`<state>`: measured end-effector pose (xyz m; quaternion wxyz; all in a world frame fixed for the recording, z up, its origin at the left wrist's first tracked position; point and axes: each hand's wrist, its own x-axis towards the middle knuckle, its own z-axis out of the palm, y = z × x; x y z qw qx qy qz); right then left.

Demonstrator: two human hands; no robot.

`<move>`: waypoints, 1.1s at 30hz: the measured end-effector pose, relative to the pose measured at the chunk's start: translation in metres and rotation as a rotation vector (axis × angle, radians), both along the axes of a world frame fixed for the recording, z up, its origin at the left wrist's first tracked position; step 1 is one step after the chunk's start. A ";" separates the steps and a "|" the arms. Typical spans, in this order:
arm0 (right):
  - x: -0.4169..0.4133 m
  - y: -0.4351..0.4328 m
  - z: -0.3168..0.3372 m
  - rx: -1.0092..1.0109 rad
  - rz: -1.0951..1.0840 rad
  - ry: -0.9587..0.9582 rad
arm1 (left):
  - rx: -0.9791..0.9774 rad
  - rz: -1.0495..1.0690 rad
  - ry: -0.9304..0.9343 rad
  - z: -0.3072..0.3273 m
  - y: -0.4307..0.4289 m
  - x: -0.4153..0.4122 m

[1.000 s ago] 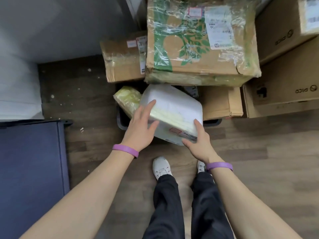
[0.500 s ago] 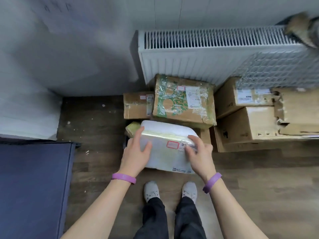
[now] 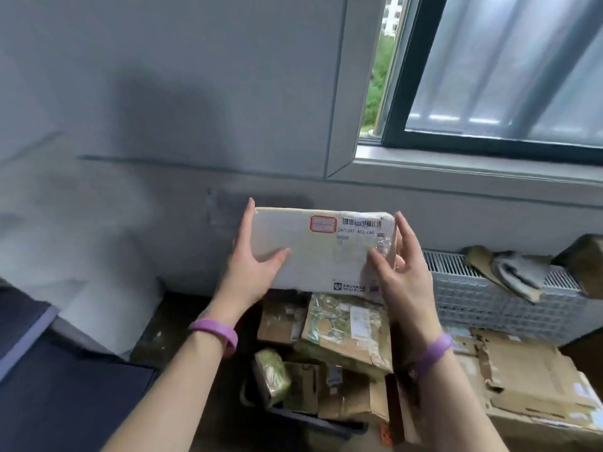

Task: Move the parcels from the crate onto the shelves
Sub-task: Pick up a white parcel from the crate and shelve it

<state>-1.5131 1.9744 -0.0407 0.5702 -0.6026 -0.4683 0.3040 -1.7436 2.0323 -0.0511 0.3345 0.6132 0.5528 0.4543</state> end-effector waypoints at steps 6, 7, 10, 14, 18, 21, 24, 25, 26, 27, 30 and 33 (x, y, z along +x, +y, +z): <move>-0.006 0.010 0.038 0.098 0.069 0.025 | 0.163 0.064 -0.029 0.046 0.001 -0.006; -0.006 0.011 0.041 0.104 0.066 0.015 | 0.179 0.073 -0.019 0.050 0.001 -0.007; -0.008 0.011 0.049 0.128 0.061 0.000 | 0.220 0.086 0.002 0.058 -0.001 -0.010; -0.039 0.015 0.058 0.140 0.094 -0.039 | 0.251 0.163 0.011 0.062 -0.006 -0.032; -0.102 0.029 0.072 0.181 0.235 -0.086 | 0.292 0.304 0.001 0.069 -0.030 -0.092; -0.168 0.035 0.074 0.189 0.377 -0.091 | 0.290 0.427 0.010 0.073 -0.053 -0.159; -0.233 0.042 0.069 0.241 0.570 -0.085 | 0.295 0.558 -0.018 0.072 -0.075 -0.217; -0.253 0.044 0.066 0.228 0.623 -0.080 | 0.283 0.590 -0.024 0.071 -0.085 -0.231; -0.272 0.044 0.064 0.206 0.671 -0.076 | 0.279 0.625 -0.027 0.070 -0.096 -0.245; -0.291 0.045 0.063 0.193 0.717 -0.075 | 0.284 0.665 -0.028 0.069 -0.106 -0.257; -0.340 0.047 0.061 0.203 0.871 -0.042 | 0.290 0.808 -0.024 0.068 -0.130 -0.290; -0.380 0.057 0.062 0.219 1.021 0.026 | 0.286 0.960 0.014 0.071 -0.146 -0.315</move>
